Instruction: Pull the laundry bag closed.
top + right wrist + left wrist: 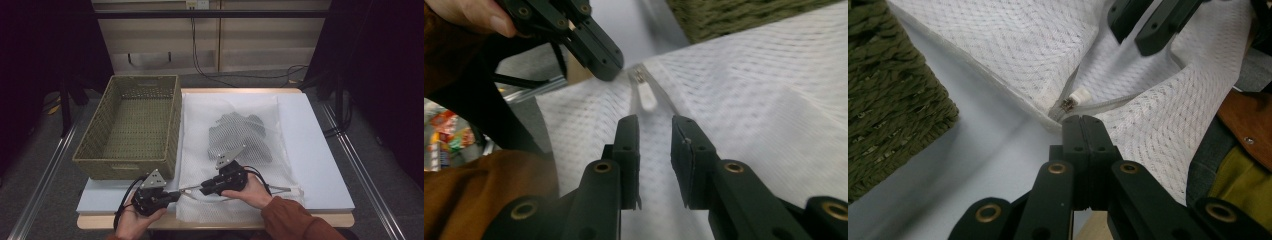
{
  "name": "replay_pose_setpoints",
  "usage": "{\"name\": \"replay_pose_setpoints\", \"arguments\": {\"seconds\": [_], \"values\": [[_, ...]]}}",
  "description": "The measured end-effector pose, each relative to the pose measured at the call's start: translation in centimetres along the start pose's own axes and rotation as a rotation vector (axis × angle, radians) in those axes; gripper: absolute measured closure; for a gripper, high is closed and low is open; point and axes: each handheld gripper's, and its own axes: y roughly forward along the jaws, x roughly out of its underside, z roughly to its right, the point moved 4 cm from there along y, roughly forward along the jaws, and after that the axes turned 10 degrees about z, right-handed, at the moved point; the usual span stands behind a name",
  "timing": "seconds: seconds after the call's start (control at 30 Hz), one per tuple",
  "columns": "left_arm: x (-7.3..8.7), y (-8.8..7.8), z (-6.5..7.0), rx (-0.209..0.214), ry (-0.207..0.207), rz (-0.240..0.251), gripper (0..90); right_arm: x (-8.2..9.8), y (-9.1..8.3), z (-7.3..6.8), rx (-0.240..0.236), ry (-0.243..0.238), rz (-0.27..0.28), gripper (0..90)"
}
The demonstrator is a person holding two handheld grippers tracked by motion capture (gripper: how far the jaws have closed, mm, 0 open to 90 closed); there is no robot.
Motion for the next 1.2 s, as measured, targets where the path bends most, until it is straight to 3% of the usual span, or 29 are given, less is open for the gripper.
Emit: {"name": "replay_pose_setpoints", "arguments": {"seconds": [0.23, 0.3, 0.57, 0.73, 1.0, 1.2], "values": [[-0.5, -0.4, 0.2, 0.004, 0.007, 0.035, 90.0, -0.1, 2.1, -0.6, -0.065, 0.018, -0.030, 71.6], [-0.6, -0.5, 0.2, 0.002, 0.007, 0.041, 90.0, 0.0, 2.4, -0.7, -0.053, 0.019, -0.054, 70.7], [-0.9, -1.0, 0.3, 0.026, 0.018, 0.060, 90.0, 0.0, 3.3, -0.2, -0.062, 0.057, -0.039, 67.4], [-0.8, -0.8, 0.3, 0.021, 0.028, 0.049, 90.0, -0.3, 4.1, -0.5, -0.071, 0.031, -0.035, 67.8], [-0.4, -0.4, 0.4, 0.022, 0.036, 0.033, 90.0, -0.7, 3.4, -0.5, -0.079, 0.029, -0.010, 68.2], [-0.4, -0.3, 0.5, 0.018, 0.052, 0.022, 90.0, -0.7, 3.4, -0.5, -0.100, 0.053, -0.007, 76.9]]}}
